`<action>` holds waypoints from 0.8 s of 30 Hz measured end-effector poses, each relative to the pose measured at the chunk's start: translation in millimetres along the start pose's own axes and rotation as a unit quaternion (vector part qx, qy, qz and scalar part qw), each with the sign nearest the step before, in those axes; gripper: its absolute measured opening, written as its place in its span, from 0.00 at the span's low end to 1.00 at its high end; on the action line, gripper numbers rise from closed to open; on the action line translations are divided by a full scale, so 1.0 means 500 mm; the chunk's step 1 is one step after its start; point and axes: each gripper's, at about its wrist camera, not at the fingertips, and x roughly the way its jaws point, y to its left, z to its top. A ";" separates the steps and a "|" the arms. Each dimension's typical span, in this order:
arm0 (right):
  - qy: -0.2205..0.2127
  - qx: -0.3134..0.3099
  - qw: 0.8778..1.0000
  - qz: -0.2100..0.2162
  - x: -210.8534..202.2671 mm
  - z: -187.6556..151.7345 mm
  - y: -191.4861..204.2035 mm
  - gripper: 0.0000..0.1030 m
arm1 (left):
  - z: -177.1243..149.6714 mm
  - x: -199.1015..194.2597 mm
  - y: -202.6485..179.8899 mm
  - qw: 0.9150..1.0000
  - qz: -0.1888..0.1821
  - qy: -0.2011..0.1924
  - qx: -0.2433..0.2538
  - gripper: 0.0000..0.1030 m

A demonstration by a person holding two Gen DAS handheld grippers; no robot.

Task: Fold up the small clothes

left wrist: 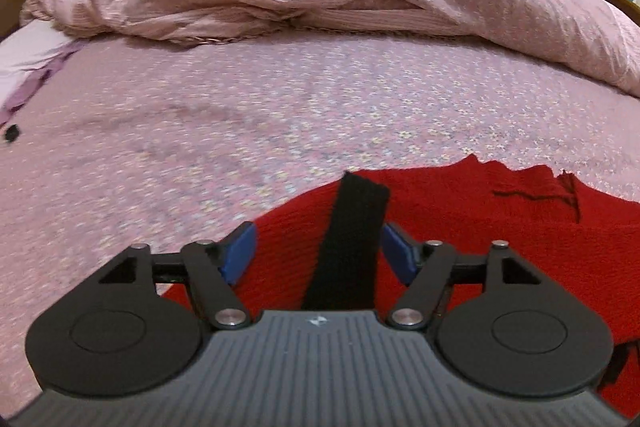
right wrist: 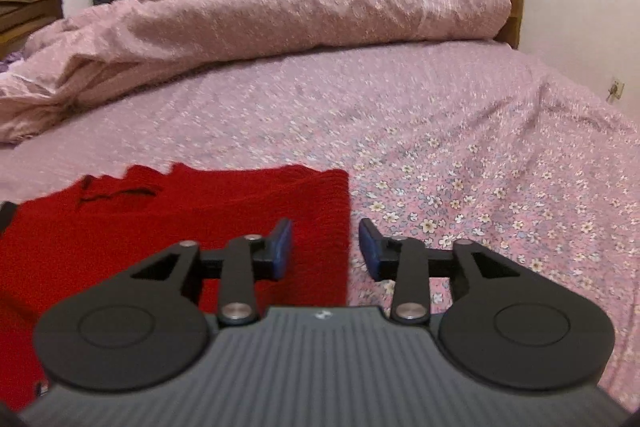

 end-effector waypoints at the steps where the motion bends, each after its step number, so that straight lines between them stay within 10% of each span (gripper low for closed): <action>1: -0.003 -0.002 1.000 0.004 -0.013 0.000 0.003 0.42 | -0.002 -0.013 0.004 1.000 0.005 0.000 -0.003 0.74; 24: -0.016 -0.002 0.995 0.102 -0.238 -0.026 0.060 0.57 | -0.116 -0.254 0.103 0.996 0.055 -0.006 -0.067 0.81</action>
